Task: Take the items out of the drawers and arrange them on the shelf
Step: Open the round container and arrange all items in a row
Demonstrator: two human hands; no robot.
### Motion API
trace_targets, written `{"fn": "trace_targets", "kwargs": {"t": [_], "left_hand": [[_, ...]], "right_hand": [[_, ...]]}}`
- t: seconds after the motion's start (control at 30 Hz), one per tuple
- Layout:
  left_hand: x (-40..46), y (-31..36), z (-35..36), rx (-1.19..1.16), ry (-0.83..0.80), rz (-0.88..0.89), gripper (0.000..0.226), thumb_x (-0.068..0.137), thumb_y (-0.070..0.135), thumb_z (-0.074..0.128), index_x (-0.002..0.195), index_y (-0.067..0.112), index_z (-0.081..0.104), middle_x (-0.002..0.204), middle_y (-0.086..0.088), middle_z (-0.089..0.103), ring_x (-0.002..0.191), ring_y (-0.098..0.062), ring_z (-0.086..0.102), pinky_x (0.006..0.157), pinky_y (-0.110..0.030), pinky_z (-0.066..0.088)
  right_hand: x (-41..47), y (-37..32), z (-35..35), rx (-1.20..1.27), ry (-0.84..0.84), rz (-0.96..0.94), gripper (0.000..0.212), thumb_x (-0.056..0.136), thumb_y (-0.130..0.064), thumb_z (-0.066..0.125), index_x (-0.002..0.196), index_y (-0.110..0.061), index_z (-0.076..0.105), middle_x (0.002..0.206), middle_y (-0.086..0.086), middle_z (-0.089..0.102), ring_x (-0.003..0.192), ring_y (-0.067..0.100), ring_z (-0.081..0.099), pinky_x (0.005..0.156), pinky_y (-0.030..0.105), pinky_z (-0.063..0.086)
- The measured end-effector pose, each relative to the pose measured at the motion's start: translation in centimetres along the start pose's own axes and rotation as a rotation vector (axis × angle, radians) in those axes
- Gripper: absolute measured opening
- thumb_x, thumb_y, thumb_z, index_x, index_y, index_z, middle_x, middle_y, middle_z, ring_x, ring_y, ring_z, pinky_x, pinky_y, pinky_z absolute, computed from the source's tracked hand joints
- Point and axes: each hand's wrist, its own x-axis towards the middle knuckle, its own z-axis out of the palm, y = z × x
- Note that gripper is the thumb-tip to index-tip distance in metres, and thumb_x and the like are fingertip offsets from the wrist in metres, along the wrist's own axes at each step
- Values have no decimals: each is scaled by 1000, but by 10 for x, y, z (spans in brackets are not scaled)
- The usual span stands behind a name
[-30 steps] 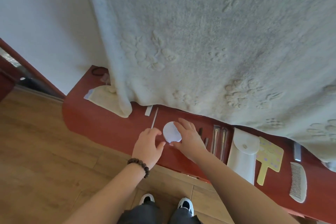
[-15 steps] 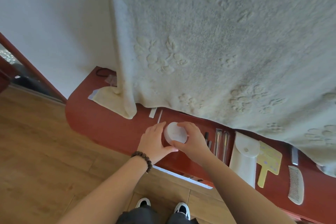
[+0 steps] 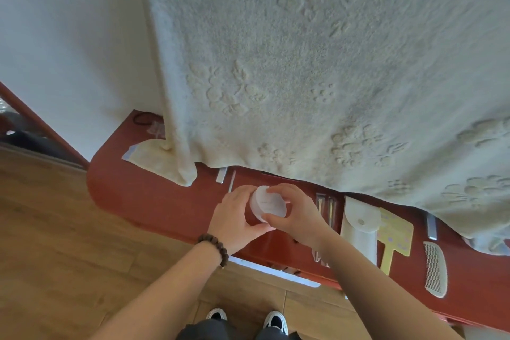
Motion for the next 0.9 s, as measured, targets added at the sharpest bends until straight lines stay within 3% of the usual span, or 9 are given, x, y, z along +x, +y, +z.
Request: {"fn": "trace_targets", "kwargs": {"t": [0.2,0.3,0.4,0.5,0.63,0.8,0.9], "left_hand": [[0,-2,-2,-18,-76,25,83,61,63,74,133,37,41,136,18,44,127,-6,38,105,-42,38],[2,-6,-1,64,-114,39,87,59,66,74,135,40,39,144,17,37,132,-8,32,108,-44,34],[3,-13,5,158,-142,53,86,61,66,72,135,42,37,149,14,30,136,-11,27,110,-44,31],[6,-22,12,244,-150,41,80,64,66,70,135,43,37,152,12,26,138,-14,24,109,-42,28],[15,-32,23,380,-177,35,76,68,68,64,134,42,37,152,8,27,138,-18,24,109,-41,26],[30,-43,39,579,-216,25,77,72,71,57,137,37,35,154,3,25,142,-23,18,112,-44,18],[34,-49,49,639,-227,17,79,74,72,54,140,34,33,157,0,21,146,-24,11,117,-49,10]], "right_hand": [[17,-6,-20,101,-68,100,25,78,-38,70,103,-36,69,110,-14,64,104,6,58,91,29,48],[29,-7,-27,121,-127,158,12,83,-40,66,89,-35,74,92,-17,71,91,0,63,81,21,47],[45,-3,-32,78,-126,252,28,84,-47,61,69,-26,71,65,-12,63,67,8,58,65,20,40],[61,5,-34,-13,-131,381,52,83,-58,55,83,-8,70,70,3,62,61,18,57,63,25,43],[76,18,-26,-136,-145,441,59,80,-66,50,86,-10,67,68,0,62,54,18,61,57,23,43],[91,34,-8,-255,-142,458,64,78,-71,50,75,-8,63,59,4,58,55,18,55,61,26,43],[93,44,-3,-292,-120,411,61,78,-71,50,62,-12,55,46,-2,48,50,14,48,54,23,39]]}}
